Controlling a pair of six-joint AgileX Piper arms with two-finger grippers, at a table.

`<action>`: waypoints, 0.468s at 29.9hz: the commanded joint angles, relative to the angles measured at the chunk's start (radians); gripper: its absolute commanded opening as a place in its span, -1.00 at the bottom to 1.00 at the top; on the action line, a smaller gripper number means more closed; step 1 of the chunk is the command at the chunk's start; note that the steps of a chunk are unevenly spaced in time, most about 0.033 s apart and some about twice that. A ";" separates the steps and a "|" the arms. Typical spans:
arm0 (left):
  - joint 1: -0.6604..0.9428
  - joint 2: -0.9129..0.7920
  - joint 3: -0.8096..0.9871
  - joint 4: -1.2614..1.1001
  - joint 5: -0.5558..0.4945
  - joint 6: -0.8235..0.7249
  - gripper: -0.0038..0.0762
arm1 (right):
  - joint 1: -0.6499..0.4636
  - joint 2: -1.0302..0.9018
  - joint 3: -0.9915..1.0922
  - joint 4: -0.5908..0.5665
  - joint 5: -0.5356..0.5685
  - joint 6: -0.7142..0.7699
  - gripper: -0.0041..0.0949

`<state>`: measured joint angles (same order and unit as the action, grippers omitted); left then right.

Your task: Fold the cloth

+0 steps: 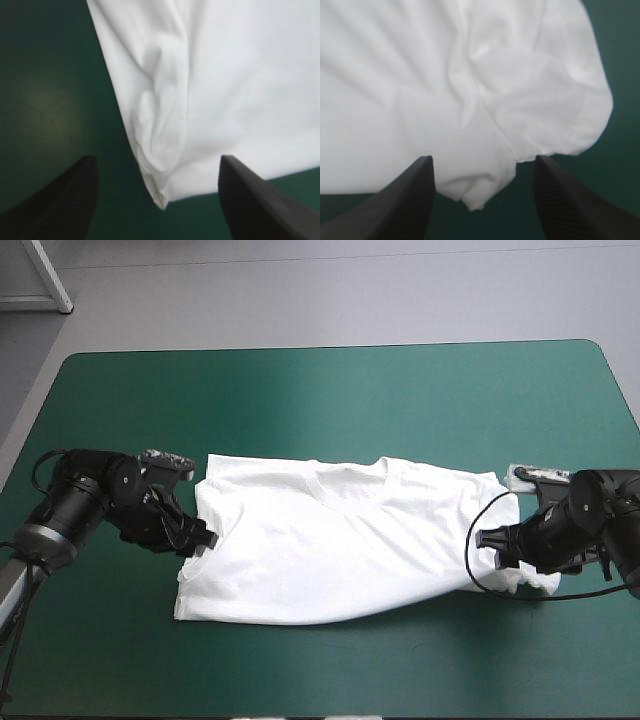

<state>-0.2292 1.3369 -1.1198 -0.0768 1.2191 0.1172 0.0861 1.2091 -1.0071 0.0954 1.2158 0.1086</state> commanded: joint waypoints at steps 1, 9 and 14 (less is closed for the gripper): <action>-0.001 -0.048 -0.169 0.004 0.068 0.001 0.32 | -0.004 -0.079 -0.134 -0.013 0.002 0.006 0.04; -0.001 -0.057 -0.270 0.002 0.068 -0.002 0.22 | -0.004 -0.166 -0.223 0.007 0.004 0.051 0.00; -0.001 -0.057 -0.270 0.002 0.068 -0.002 0.20 | -0.004 -0.198 -0.212 0.040 0.004 0.076 -0.03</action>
<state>-0.2292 1.3099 -1.3564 -0.0705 1.2450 0.1173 0.0861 1.0384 -1.1979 0.1216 1.2472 0.1711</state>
